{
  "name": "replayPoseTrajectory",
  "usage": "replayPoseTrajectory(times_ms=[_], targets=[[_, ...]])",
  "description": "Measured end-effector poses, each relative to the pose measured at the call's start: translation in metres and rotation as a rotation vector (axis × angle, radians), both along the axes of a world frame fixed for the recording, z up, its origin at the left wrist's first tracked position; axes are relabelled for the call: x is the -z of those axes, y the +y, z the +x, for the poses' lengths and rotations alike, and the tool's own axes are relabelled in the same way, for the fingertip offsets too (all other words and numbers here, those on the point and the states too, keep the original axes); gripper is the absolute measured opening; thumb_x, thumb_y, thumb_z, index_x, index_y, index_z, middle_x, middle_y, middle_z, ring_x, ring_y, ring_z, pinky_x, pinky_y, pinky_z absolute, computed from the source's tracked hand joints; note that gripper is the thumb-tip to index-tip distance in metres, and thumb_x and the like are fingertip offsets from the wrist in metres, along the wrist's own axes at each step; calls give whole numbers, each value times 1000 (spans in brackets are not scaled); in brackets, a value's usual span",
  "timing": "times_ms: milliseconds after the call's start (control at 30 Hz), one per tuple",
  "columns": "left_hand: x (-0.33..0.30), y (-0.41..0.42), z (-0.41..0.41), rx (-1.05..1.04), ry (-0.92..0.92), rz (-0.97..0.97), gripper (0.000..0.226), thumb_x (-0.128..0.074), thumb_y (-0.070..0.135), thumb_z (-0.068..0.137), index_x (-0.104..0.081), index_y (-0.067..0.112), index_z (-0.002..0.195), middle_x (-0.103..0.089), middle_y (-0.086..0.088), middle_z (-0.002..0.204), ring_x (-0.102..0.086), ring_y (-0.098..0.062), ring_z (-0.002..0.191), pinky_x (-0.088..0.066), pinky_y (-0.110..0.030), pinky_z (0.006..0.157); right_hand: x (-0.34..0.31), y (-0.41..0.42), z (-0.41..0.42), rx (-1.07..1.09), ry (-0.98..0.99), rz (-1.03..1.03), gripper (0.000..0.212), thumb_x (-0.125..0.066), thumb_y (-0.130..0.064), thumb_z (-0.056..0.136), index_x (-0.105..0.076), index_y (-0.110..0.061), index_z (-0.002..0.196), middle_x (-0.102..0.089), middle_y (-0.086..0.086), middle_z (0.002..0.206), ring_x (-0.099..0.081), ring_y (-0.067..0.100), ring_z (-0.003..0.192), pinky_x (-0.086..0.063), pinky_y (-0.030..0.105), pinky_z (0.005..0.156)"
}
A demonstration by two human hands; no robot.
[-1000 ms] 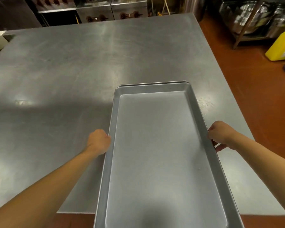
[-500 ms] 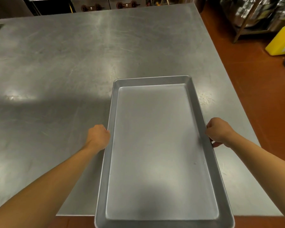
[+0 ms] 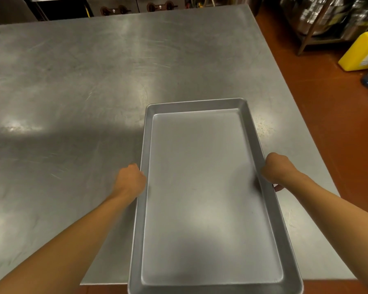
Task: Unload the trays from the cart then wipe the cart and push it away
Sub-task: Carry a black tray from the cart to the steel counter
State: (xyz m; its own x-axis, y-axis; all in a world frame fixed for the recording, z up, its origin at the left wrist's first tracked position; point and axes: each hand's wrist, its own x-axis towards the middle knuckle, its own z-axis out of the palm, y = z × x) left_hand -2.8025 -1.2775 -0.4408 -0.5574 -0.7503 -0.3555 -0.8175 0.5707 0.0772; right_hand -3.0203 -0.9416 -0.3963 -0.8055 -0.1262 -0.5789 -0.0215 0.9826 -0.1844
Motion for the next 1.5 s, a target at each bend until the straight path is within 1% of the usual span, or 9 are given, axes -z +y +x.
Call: replayPoseTrajectory(times_ms=[167, 267, 367, 467, 567, 633, 767, 1000, 1500], targets=[[-27, -5, 4, -11, 11, 99, 47, -55, 41, 102, -63, -1, 123, -66, -21, 128, -61, -40, 120, -50, -39, 92, -18, 0, 7, -135, 84, 86, 13, -58, 1, 91, -57, -5, 103, -56, 6, 81, -60, 22, 69, -55, 30, 59], [-80, -10, -3, 2, 144, 152, 54, -54, 53, 100, -64, 3, 116, -69, -19, 119, -64, -37, 113, -48, -38, 87, -62, -5, 2, -207, 121, -12, 28, -63, -20, 99, -56, -6, 123, -65, 7, 104, -64, 24, 90, -48, 26, 68], [-173, -10, -20, -53, 522, 316, 60, -58, 62, 93, -67, 6, 112, -72, -13, 99, -69, -28, 90, -51, -34, 75, -143, -21, 3, -133, 213, -374, 48, -60, -43, 100, -54, -10, 136, -62, 10, 132, -62, 28, 112, -50, 35, 89], [-306, 6, -35, -77, 1015, 516, 56, -59, 75, 79, -67, 25, 104, -69, 6, 105, -68, -19, 104, -53, -40, 89, -251, -33, 18, -54, 345, -836, 53, -53, -64, 95, -56, -26, 133, -64, -5, 129, -62, 13, 111, -55, 40, 96], [-432, 30, -25, 60, 1415, 554, 38, -52, 66, 90, -66, 33, 103, -68, 7, 116, -64, -16, 115, -50, -45, 97, -357, -36, 51, -60, 494, -1266, 35, -48, -67, 96, -61, -44, 119, -66, -19, 117, -64, 2, 109, -55, 41, 100], [-496, 48, -5, 195, 1583, 537, 49, -48, 69, 87, -65, 36, 119, -67, 10, 127, -61, -10, 121, -47, -45, 105, -415, -33, 78, -125, 554, -1490, 33, -46, -66, 97, -60, -48, 120, -66, -19, 123, -62, -3, 115, -52, 39, 104], [-573, 80, 51, 446, 1735, 410, 67, -45, 72, 86, -55, 35, 141, -62, 15, 139, -53, -4, 133, -39, -48, 115, -493, -18, 132, -317, 682, -1647, 71, -44, -84, 85, -51, -41, 142, -56, -19, 143, -51, 2, 135, -43, 44, 114], [-564, 111, 148, 465, 2048, 440, 67, -37, 66, 93, -55, 23, 142, -64, 2, 139, -58, -17, 132, -38, -56, 113, -506, -7, 212, -444, 661, -1947, 79, -47, -79, 87, -48, -30, 149, -52, -11, 151, -50, 13, 140, -41, 52, 112], [-525, 113, 250, 330, 1951, 195, 79, -53, 77, 83, -56, 25, 143, -64, 2, 140, -56, -18, 134, -38, -56, 113, -465, -93, 283, -608, 248, -1924, 103, -55, -91, 69, -47, -26, 149, -55, -11, 148, -53, 12, 137, -45, 51, 111]])
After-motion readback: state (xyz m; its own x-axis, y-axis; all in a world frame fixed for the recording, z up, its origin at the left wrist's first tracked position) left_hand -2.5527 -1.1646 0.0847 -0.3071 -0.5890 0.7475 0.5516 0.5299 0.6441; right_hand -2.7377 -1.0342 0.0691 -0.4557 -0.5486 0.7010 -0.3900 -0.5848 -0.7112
